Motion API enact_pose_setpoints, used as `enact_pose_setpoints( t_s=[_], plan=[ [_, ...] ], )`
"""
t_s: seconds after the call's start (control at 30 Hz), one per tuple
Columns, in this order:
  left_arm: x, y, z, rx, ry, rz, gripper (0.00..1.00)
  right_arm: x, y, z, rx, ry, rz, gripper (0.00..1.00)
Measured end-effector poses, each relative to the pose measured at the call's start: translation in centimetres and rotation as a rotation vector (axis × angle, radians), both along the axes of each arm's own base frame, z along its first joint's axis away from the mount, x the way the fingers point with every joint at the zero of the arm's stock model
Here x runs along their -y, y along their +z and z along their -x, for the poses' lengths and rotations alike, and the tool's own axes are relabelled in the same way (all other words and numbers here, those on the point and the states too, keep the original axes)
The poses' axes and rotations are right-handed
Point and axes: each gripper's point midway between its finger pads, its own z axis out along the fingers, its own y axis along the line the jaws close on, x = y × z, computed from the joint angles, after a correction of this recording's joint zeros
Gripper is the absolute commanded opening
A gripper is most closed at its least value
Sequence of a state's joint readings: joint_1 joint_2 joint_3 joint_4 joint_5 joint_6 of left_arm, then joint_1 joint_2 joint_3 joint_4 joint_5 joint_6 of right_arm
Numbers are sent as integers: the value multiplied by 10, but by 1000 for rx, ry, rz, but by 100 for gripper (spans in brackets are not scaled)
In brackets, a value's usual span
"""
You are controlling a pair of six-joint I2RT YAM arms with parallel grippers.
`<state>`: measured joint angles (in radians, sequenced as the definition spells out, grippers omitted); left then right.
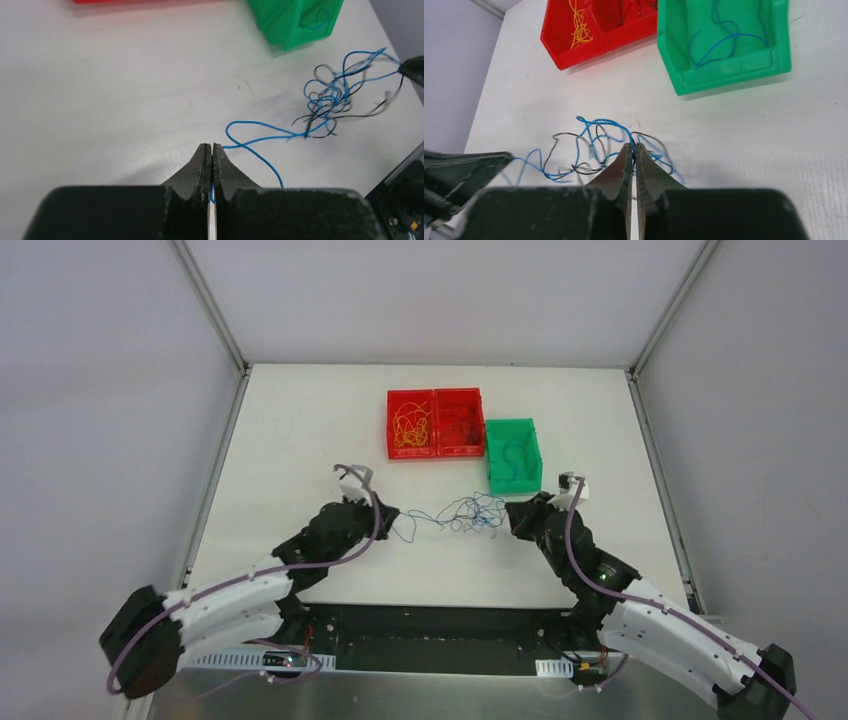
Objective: Untangle the cables
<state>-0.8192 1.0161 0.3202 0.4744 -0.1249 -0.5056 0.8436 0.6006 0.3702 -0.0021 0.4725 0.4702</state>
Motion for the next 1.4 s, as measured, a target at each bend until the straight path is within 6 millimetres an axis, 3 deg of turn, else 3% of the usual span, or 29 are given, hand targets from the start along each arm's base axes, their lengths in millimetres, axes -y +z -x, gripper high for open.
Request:
enact_pose_setpoints(
  t_s=[0.2, 0.3, 0.37, 0.5, 0.6, 0.67, 0.9, 1.07, 1.27, 1.4],
  plan=[
    [-70, 73, 10, 192, 223, 115, 0, 19, -4, -1, 5, -86, 9, 4],
    [-102, 89, 19, 255, 312, 165, 0, 24, -8, -1, -1, -113, 13, 2],
    [-113, 86, 24, 267, 338, 173, 0, 24, -8, -1, -3, -113, 14, 1],
    [-121, 60, 26, 218, 357, 89, 0, 25, -12, -1, -17, -118, 20, 0],
    [-129, 44, 25, 181, 393, 25, 0, 37, -16, 1, -28, -166, 33, 0],
    [-134, 38, 25, 164, 416, 1, 0, 46, -7, 3, -3, -202, 5, 0],
    [-146, 35, 22, 164, 483, -14, 0, 70, 38, 7, 95, -283, -81, 0],
    [-168, 36, 24, 166, 600, 11, 0, 96, 81, 5, 152, -407, -108, 0],
    [-203, 42, 28, 179, 798, 94, 0, 130, 94, 14, 201, -545, -172, 0],
    [-218, 38, 31, 159, 887, 79, 0, 144, 89, 17, 201, -614, -176, 0]
  ],
)
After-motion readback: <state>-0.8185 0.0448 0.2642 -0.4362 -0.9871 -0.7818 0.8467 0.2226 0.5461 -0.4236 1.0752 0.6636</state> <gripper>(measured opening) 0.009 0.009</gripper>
